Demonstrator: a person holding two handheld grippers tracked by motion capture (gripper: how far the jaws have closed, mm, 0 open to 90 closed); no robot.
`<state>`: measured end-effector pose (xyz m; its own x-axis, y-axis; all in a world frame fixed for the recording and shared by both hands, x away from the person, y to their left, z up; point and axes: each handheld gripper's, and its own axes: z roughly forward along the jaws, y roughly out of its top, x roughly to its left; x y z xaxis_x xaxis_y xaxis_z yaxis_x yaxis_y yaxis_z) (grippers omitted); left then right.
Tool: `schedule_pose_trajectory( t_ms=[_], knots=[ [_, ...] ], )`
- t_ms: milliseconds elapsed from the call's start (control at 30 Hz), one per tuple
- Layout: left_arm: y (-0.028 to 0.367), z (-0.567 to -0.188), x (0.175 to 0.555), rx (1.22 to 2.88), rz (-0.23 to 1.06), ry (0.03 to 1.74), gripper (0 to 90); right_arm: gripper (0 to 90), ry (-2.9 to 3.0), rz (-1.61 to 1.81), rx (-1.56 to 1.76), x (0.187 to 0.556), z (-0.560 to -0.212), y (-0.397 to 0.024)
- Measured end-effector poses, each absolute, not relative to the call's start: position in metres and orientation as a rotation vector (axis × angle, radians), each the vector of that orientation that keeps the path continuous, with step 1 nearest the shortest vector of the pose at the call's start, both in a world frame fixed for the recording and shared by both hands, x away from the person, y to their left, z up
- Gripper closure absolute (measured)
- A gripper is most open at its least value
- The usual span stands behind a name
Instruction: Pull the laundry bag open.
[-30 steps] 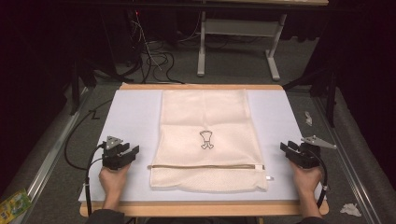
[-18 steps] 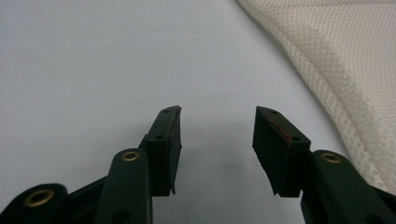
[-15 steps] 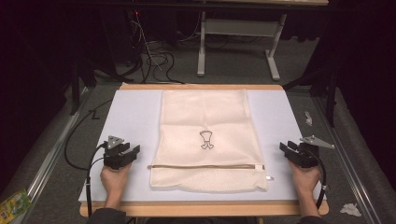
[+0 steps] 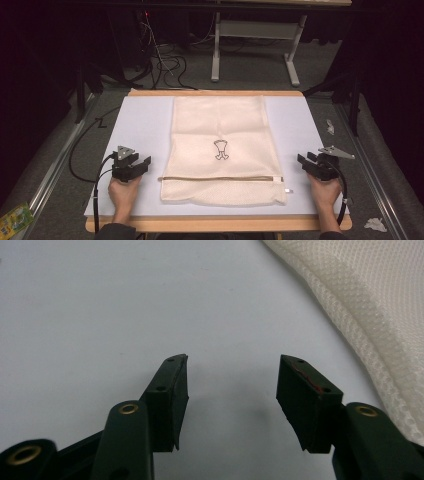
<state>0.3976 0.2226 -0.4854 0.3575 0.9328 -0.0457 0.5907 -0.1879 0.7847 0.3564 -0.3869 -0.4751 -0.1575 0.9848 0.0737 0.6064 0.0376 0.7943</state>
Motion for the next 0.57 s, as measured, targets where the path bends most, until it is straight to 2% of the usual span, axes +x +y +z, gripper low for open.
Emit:
schedule_pose_trajectory(
  t_ms=[233,567],
  knots=[
    [0.214,-0.4869,0.3979,1.966,0.635,1.309,41.4,46.8,1.835,0.934,1.576,0.3564,-0.4759,-0.3835],
    [0.2144,-0.4865,0.3965,1.959,0.64,1.305,40.1,42.2,1.879,0.867,1.568,0.36,-0.4775,-0.3789]
  ],
)
